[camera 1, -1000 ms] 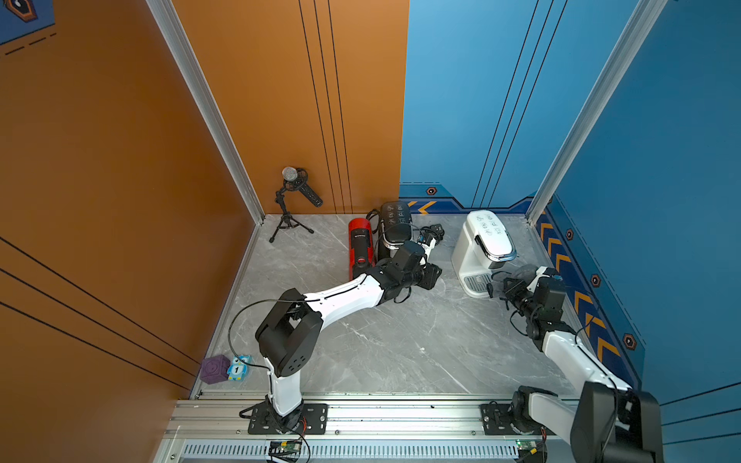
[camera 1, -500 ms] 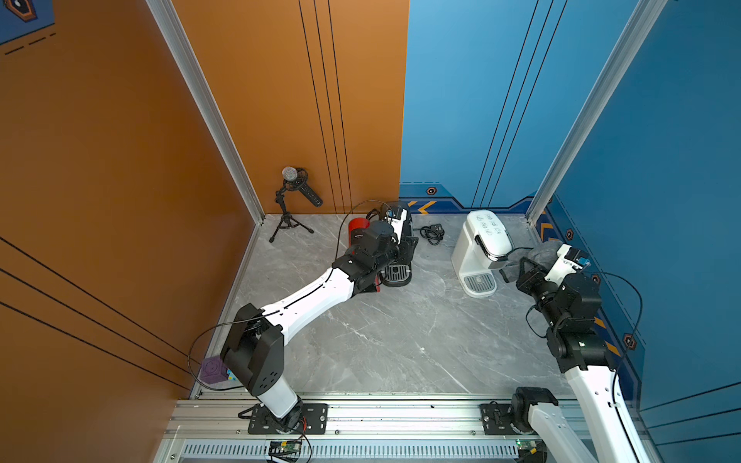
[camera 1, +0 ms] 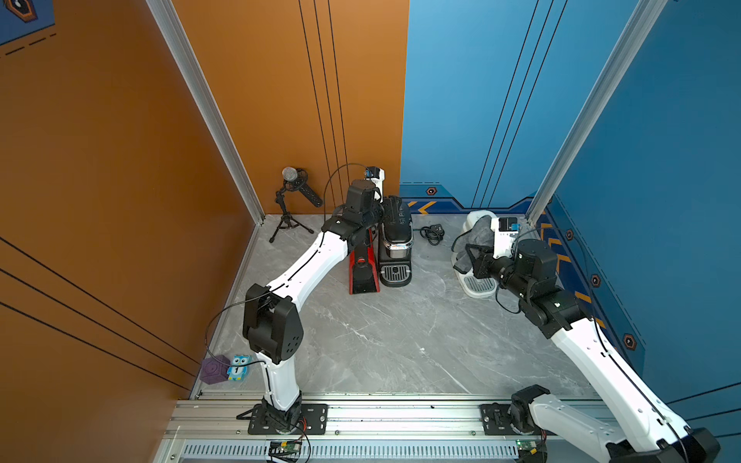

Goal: Wipe the surface of a coffee machine
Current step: Move the coffee machine to the center of the board.

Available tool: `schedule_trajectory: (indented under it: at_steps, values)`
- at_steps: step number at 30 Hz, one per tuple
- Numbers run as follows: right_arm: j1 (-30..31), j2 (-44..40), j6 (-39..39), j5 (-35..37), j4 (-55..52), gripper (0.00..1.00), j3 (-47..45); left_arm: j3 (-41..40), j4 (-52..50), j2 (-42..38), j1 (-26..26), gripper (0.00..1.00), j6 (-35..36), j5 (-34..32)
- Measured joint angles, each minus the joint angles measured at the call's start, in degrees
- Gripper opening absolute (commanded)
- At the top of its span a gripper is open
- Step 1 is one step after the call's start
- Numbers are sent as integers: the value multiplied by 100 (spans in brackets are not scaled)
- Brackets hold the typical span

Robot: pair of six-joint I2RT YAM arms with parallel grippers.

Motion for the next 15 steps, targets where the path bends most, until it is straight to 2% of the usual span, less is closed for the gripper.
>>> schedule_trajectory:
  at_steps: [6, 10, 15]
  values:
    - [448, 518, -157, 52, -98, 20, 87, 1137, -562, 1080, 367, 54, -153, 356]
    - [507, 553, -160, 138, -107, 20, 87, 1864, -911, 1694, 474, 54, -205, 586]
    - [487, 551, -157, 291, -109, 20, 85, 2140, -1067, 1980, 450, 53, -323, 815]
